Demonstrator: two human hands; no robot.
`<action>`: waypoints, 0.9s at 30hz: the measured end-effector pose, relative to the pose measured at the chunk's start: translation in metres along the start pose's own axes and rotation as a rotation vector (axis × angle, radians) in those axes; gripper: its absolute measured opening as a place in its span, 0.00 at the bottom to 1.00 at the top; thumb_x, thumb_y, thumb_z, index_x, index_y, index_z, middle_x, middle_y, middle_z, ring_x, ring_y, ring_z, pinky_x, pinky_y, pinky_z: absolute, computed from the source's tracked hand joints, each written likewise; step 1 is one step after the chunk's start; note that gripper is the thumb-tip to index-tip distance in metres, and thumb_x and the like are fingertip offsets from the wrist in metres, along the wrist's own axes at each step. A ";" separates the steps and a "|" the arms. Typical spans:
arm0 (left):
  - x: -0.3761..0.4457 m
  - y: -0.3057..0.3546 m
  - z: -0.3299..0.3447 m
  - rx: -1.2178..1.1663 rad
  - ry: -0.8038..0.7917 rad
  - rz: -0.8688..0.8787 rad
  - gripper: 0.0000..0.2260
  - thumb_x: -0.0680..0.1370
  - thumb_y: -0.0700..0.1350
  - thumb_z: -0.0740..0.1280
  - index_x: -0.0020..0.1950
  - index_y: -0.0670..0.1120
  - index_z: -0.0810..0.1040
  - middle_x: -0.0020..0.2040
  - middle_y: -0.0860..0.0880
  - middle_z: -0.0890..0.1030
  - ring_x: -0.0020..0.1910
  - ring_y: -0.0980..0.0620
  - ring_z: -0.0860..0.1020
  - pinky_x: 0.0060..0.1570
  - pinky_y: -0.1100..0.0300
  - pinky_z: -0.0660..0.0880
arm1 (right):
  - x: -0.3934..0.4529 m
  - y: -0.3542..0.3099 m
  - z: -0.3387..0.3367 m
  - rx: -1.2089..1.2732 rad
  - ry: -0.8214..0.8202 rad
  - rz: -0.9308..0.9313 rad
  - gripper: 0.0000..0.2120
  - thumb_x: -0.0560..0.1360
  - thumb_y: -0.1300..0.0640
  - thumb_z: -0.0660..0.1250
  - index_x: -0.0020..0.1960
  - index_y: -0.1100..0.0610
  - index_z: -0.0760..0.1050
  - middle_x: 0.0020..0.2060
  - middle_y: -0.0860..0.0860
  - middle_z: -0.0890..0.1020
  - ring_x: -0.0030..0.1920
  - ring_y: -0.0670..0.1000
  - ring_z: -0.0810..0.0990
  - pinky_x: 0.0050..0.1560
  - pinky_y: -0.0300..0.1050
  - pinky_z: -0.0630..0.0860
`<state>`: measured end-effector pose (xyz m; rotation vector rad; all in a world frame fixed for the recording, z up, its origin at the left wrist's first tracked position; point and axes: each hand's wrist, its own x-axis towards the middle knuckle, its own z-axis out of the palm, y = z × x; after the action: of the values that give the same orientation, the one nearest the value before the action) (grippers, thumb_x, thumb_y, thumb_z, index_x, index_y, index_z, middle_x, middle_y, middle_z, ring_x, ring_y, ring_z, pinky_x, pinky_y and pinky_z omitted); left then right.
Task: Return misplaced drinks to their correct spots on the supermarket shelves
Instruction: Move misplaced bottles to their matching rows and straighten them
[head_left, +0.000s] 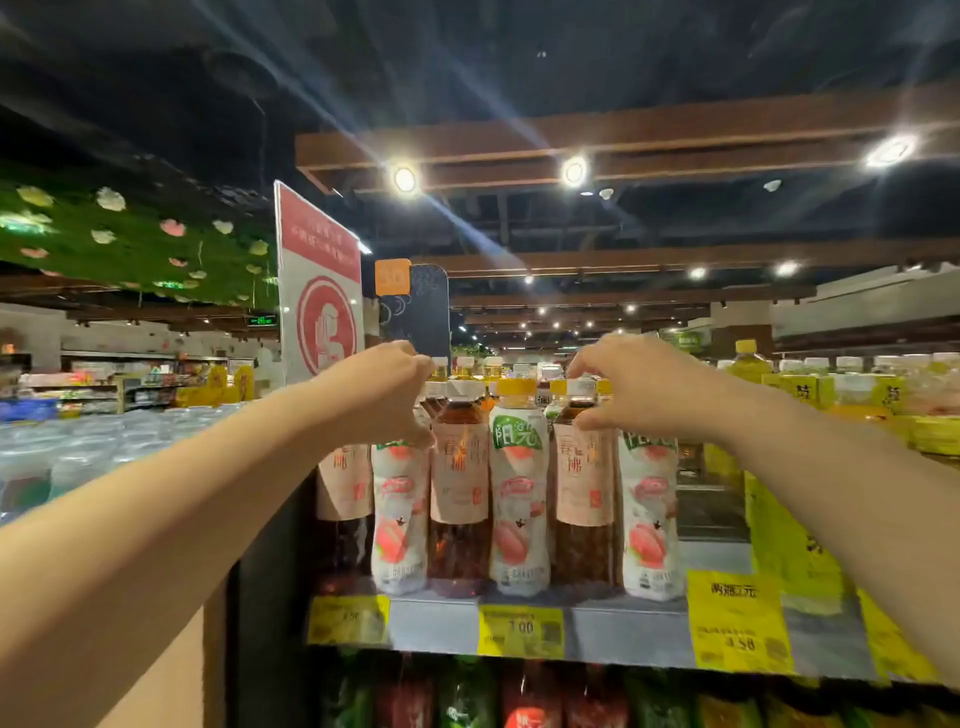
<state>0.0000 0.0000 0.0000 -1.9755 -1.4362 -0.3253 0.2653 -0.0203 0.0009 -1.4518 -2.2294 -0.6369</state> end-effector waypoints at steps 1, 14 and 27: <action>0.003 -0.001 0.001 0.014 -0.023 -0.002 0.37 0.68 0.64 0.73 0.70 0.45 0.71 0.62 0.46 0.77 0.54 0.50 0.77 0.49 0.60 0.77 | 0.006 0.000 0.001 0.002 -0.020 0.011 0.30 0.72 0.43 0.73 0.71 0.48 0.69 0.68 0.49 0.73 0.66 0.50 0.72 0.62 0.46 0.71; 0.015 -0.011 0.014 -0.012 -0.062 -0.020 0.28 0.68 0.57 0.77 0.61 0.42 0.74 0.50 0.47 0.79 0.42 0.52 0.78 0.40 0.60 0.81 | 0.034 0.002 0.023 -0.061 -0.210 0.089 0.40 0.67 0.40 0.77 0.71 0.56 0.66 0.63 0.51 0.77 0.60 0.53 0.77 0.56 0.46 0.77; -0.035 -0.008 0.002 -0.319 -0.040 -0.080 0.42 0.63 0.51 0.82 0.69 0.50 0.61 0.56 0.46 0.80 0.50 0.47 0.79 0.49 0.51 0.80 | -0.015 -0.019 0.014 0.216 -0.083 0.050 0.43 0.66 0.47 0.80 0.72 0.50 0.59 0.54 0.50 0.78 0.47 0.50 0.78 0.40 0.40 0.74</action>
<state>-0.0203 -0.0239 -0.0178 -2.1880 -1.5694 -0.5855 0.2524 -0.0304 -0.0222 -1.4422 -2.2369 -0.3135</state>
